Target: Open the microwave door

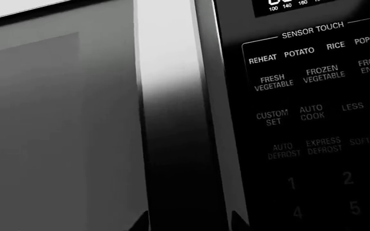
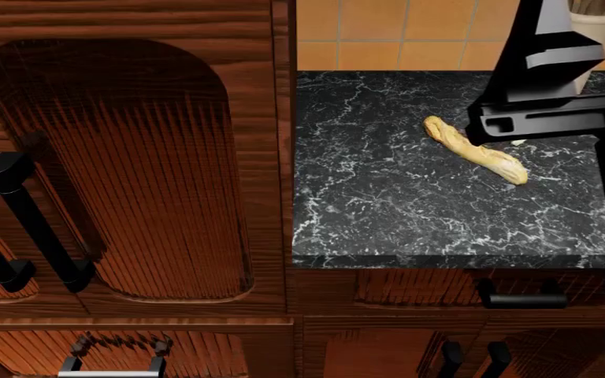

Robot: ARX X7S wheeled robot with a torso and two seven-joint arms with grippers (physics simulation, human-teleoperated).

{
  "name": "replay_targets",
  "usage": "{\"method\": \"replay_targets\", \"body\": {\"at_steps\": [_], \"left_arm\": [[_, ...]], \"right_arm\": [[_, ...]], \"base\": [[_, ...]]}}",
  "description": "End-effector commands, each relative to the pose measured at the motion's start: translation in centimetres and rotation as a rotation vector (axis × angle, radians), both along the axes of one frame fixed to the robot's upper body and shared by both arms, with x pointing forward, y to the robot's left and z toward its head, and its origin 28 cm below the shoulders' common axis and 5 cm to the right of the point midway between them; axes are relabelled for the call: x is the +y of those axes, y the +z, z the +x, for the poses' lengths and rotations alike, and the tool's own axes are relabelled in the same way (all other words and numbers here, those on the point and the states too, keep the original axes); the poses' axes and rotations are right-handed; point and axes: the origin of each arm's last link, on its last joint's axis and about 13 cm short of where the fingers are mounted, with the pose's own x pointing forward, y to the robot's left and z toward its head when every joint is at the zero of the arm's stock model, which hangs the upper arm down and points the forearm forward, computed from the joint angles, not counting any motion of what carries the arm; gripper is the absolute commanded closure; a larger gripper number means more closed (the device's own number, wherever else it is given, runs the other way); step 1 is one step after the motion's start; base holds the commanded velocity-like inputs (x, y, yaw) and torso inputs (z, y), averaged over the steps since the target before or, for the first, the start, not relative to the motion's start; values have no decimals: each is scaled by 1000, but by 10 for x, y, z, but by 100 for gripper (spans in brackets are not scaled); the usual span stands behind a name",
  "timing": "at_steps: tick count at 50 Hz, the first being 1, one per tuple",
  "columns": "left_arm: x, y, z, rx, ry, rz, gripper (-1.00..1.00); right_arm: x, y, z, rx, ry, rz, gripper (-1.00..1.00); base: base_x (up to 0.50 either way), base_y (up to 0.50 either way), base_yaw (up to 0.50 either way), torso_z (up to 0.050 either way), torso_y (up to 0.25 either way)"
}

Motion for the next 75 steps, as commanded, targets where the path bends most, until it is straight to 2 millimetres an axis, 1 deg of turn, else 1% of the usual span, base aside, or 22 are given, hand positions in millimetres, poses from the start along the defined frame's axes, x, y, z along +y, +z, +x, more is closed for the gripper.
{"method": "replay_targets", "body": {"at_steps": [1,4,7,15,25,35,47,50,62,71,75], "left_arm": [[4,-3,-1,3,21,-17,100],[5,-3,-4,-6,18,-24,100],[4,0,-12,-28,5,-30,100],[-2,7,-42,-86,-61,-33,100],[-3,6,-68,-119,-111,-23,100],[-2,6,-104,-151,-158,-2,100],[-1,16,-133,-202,-184,3,100],[-1,16,-138,-212,-190,5,100],[2,14,-146,-227,-195,-4,100],[3,15,-159,-255,-212,-9,100],[3,15,-161,-257,-215,-5,100]], "right_arm": [[0,0,-1,-1,0,5,-100],[0,0,-1,-1,1,5,-100],[-1,0,-1,-2,1,6,-100],[0,2,-2,-6,6,9,-100],[0,4,-4,-12,7,11,-100],[2,6,-5,-17,10,7,-100],[3,8,-6,-21,13,6,-100],[3,8,-7,-22,14,6,-100],[4,8,-7,-23,17,4,-100],[5,8,-7,-21,17,2,-100],[5,9,-7,-21,18,2,-100]], "base": [[0,0,0,0,0],[0,0,0,0,0],[0,0,0,0,0],[0,0,0,0,1],[0,-1,-1,0,3],[0,-3,-2,0,4],[-1,-3,-3,1,5],[0,-3,-3,0,7],[-1,-3,-3,2,7],[-1,-3,-3,3,7],[0,-3,-3,3,6]]}}
